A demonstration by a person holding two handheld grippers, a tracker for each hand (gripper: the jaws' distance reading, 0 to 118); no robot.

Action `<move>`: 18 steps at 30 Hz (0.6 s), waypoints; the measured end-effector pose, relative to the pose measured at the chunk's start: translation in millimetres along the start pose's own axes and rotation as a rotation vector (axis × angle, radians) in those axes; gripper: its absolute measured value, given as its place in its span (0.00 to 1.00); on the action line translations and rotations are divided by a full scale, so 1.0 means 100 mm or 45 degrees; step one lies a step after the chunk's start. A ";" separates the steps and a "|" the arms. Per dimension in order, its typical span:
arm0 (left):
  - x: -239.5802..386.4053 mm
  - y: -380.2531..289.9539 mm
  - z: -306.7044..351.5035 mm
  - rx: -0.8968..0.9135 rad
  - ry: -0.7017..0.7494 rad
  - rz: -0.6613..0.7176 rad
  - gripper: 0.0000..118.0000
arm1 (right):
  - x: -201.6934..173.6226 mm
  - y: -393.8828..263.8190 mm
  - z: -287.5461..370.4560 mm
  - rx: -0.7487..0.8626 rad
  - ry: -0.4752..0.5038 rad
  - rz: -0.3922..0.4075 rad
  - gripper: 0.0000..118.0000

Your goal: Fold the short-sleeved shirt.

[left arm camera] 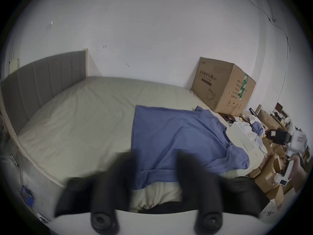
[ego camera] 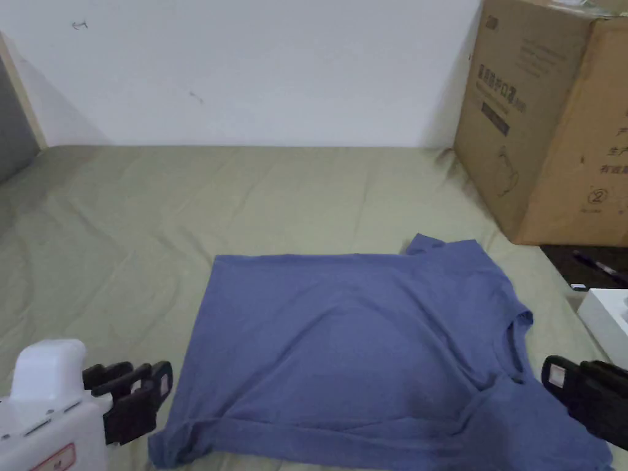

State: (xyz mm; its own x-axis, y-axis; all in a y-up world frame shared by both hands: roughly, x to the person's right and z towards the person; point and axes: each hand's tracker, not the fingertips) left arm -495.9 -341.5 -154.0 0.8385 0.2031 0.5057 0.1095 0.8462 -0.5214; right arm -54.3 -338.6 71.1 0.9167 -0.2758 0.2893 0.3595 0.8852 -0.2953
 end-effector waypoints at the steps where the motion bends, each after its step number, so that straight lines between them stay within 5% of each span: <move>1: 0.06 -0.01 0.04 0.015 0.038 -0.033 0.00 | -0.05 -0.02 0.00 0.018 -0.025 0.036 0.00; 9: 0.03 -0.03 0.23 0.077 0.059 0.043 0.00 | -0.30 -0.04 0.00 0.038 -0.027 0.119 0.00; 13: -0.21 0.28 -0.39 -0.582 0.047 0.076 0.00 | -0.25 -0.01 -0.02 -0.008 0.013 0.067 0.00; 18: -0.48 0.06 -1.11 -0.778 0.069 0.016 0.00 | -0.27 -0.02 -0.11 -0.059 0.009 0.103 0.00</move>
State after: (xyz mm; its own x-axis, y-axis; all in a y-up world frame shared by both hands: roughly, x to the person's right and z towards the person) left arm -476.0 -401.0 -258.0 0.8660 0.1719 0.4696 0.3723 0.4053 -0.8349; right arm -78.0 -337.0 53.5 0.9441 -0.2068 0.2565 0.2918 0.8864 -0.3593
